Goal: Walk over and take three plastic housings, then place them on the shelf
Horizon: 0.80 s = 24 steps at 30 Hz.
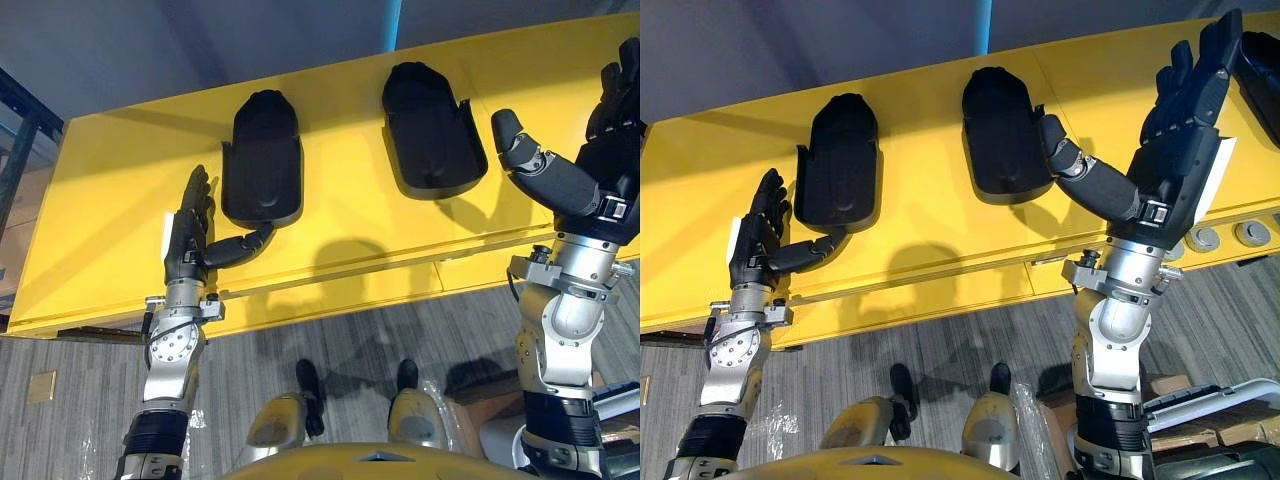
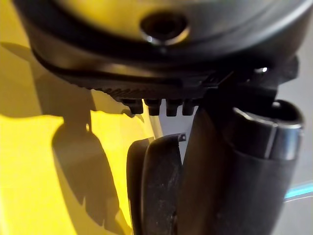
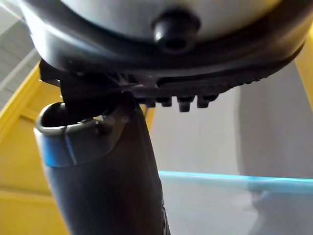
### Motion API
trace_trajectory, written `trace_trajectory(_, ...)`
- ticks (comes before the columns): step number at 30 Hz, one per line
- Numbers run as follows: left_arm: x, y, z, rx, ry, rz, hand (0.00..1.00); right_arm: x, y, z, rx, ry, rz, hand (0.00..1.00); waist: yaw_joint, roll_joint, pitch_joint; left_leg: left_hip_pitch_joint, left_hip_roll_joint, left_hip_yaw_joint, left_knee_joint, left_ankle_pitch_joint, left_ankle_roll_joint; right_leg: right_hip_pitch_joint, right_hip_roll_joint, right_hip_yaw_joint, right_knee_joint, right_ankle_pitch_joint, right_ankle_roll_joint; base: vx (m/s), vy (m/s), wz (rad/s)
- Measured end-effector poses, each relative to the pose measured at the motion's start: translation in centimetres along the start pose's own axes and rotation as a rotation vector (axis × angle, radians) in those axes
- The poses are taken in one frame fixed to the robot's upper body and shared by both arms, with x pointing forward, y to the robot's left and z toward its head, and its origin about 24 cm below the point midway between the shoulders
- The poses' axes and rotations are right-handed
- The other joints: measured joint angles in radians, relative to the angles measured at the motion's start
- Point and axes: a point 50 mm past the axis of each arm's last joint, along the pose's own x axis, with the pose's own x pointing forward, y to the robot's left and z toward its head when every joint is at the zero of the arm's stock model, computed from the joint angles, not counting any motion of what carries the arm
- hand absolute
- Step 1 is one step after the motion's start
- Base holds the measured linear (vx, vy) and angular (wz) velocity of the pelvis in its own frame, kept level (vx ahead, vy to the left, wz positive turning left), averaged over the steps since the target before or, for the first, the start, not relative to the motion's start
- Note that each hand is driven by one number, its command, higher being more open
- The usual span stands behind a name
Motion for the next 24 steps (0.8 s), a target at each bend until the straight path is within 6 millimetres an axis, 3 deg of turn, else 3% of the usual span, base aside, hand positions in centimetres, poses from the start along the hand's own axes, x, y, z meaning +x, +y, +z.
trace_trajectory(24, 0.2, -0.3, 0.0, 0.000, 0.012, 0.023, 1.00, -1.4, 0.2, -0.8, 0.035, 0.084, -0.022, 1.00, -0.002, -0.009, 0.002, 0.040, -0.004, 0.003, -0.040, 0.021, 0.004, 0.029, 0.005, -0.001, -0.022, 0.010, 0.002, 0.00, 0.000, 0.00)
